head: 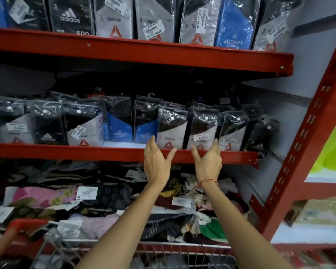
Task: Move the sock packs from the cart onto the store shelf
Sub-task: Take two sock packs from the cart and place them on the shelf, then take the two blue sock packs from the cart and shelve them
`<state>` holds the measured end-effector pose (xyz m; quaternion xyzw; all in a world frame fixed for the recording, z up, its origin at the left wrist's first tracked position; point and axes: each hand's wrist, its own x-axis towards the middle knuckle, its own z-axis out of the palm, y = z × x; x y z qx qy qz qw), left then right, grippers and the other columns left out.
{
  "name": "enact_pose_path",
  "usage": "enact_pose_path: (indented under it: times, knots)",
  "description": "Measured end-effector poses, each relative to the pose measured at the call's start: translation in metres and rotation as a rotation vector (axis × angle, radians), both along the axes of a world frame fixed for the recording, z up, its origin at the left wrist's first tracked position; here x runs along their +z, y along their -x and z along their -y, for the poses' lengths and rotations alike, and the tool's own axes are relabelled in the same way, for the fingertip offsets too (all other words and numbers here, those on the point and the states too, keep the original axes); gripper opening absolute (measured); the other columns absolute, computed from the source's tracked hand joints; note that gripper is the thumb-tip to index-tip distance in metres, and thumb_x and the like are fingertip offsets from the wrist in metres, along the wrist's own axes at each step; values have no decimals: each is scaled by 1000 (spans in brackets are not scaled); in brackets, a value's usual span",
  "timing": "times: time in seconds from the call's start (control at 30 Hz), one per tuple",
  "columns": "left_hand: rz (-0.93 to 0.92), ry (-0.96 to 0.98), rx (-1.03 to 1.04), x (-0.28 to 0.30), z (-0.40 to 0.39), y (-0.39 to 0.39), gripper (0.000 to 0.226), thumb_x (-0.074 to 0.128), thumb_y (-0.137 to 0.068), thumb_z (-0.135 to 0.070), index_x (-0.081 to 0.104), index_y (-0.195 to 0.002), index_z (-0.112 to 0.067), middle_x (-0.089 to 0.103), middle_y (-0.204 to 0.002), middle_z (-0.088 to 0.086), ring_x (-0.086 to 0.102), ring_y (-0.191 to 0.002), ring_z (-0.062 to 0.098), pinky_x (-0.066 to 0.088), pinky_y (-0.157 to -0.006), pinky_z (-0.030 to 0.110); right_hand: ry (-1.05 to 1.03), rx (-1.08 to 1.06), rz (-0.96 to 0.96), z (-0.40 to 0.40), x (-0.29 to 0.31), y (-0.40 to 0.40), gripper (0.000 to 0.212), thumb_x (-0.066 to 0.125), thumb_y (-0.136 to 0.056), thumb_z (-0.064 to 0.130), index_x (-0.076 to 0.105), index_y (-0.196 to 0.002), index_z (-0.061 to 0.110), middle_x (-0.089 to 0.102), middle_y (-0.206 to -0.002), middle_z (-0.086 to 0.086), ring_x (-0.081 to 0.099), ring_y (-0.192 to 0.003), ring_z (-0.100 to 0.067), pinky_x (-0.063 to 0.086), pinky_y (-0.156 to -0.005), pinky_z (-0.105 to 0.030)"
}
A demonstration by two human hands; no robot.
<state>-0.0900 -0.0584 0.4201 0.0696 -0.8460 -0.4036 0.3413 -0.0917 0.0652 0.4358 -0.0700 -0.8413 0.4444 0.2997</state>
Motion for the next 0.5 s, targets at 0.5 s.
enact_pose_path:
  times: [0.5]
  knots:
    - [357, 3, 95, -158, 62, -151, 43, 61, -91, -34, 57, -122, -5, 62, -118, 15, 56, -112, 32, 47, -88, 39, -117, 138, 392, 52, -175, -137, 58, 60, -90, 38, 42, -135, 5, 52, -134, -17, 52, -120, -34, 49, -96, -47]
